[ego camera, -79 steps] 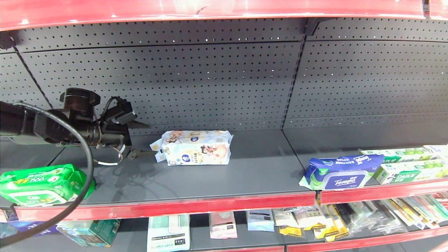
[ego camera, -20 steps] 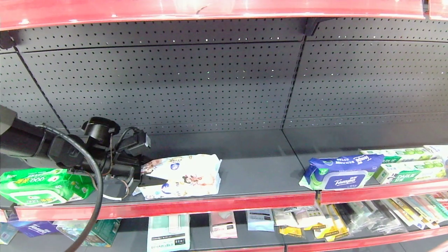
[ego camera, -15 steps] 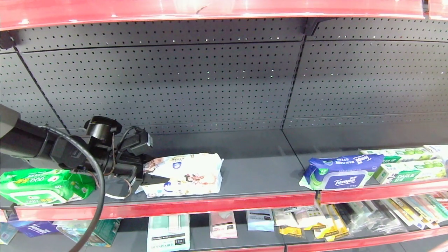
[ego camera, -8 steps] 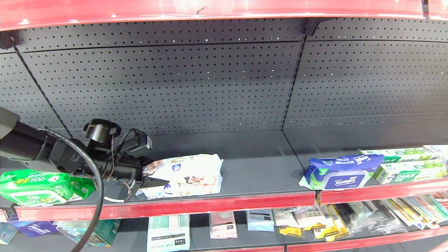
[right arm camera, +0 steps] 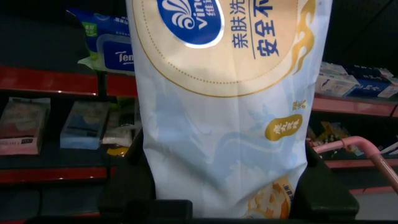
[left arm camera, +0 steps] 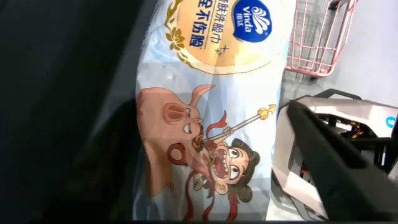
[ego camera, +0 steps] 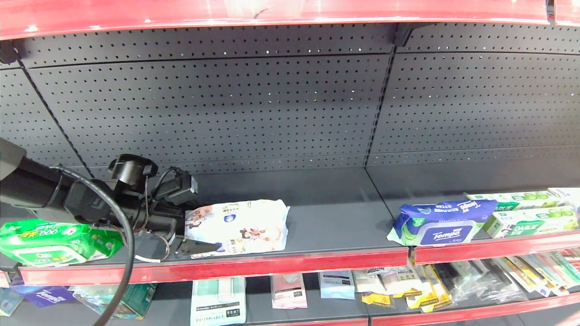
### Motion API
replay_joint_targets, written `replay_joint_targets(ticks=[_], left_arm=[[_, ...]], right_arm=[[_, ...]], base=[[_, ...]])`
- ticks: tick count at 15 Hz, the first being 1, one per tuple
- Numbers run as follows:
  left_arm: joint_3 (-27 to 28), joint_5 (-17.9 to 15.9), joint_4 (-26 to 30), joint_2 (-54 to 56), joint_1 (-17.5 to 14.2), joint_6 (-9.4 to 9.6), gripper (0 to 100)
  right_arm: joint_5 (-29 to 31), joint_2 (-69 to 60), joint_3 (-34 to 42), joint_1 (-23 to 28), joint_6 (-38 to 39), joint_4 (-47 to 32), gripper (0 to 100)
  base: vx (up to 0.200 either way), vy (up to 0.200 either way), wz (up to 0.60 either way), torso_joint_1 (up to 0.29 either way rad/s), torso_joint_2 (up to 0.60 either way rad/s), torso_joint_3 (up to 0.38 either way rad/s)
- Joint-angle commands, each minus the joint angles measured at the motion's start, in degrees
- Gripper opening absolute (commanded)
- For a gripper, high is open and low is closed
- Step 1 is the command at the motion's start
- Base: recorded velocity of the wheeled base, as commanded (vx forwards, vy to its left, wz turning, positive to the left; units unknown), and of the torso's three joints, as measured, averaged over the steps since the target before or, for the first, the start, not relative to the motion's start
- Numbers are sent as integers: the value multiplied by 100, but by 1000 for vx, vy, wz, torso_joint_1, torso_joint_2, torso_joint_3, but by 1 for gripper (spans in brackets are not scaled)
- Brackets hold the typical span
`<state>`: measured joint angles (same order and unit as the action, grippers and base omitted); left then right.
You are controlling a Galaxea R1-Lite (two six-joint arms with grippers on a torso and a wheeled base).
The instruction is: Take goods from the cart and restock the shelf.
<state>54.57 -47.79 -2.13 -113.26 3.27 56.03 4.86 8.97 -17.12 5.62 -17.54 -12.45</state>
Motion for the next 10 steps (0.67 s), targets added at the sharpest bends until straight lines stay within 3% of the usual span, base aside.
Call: replay_joint_targets(ticks=[1,4,5,6,7,8,10], left_arm=[[19,-3,-6,32,-2,5,100],[116,-55,-6,226,-19,-136,100],[177,-64,-15,533,-2,-584,100],[177,-64,-15,533,-2,-584,100],[300,-73,-24,797,7,-1147,100],[362,-73,-24,902,42,-1323,100],[652,77,-411,902,192,-2140,100]], right_arm=[[-3,8,-2,1,-4,-3,0],[-3,8,15,1,-4,-12,0],[-3,17,33,1,-4,-12,0],[-3,17,33,1,-4,-12,0],[-3,34,68,1,-12,-12,0],[-12,43,59,1,-4,-12,0],[-21,61,68,1,-12,-12,0]], base=[[0,0,0,0,0,0],[0,0,0,0,0,0],[0,0,0,0,0,0],[0,0,0,0,0,0],[0,0,0,0,0,0],[0,0,0,0,0,0],[0,0,0,0,0,0]])
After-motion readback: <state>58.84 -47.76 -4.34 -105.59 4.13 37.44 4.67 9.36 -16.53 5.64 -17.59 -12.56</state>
